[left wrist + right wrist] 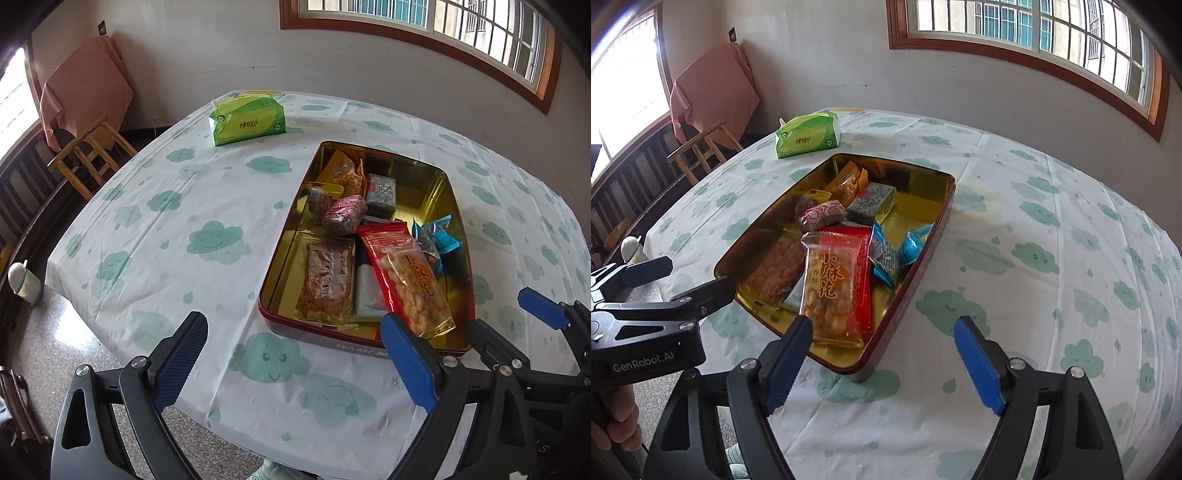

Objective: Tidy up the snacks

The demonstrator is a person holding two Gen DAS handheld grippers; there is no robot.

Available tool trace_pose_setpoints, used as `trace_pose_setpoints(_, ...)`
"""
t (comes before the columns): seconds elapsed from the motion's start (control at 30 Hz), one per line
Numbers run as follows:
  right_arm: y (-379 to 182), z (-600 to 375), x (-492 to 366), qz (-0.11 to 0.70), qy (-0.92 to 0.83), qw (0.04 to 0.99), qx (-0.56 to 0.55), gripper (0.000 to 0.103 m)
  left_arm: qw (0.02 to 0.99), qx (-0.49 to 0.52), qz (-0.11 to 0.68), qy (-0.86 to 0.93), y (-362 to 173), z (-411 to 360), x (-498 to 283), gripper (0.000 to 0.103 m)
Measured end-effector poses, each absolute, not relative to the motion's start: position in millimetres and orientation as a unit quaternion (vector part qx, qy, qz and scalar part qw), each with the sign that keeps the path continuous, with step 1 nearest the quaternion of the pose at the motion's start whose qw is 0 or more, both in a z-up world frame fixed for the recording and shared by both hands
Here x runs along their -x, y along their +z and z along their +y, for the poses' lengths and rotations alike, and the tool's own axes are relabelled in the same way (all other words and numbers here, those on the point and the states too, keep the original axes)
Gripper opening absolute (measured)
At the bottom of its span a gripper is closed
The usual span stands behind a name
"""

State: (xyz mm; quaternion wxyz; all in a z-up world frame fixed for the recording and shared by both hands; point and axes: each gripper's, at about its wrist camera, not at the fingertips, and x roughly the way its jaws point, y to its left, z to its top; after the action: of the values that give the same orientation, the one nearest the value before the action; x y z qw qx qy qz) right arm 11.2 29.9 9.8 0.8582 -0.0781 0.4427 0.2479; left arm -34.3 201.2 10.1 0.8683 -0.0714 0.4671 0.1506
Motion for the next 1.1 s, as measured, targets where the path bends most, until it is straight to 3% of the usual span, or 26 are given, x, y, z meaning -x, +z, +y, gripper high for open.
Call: trace_pose_setpoints(1.1,-12,15,-5,0.473,0.233,0.846,0.08,0.081,0.871,0.044,0.469,0.14,13,174,30,0.094)
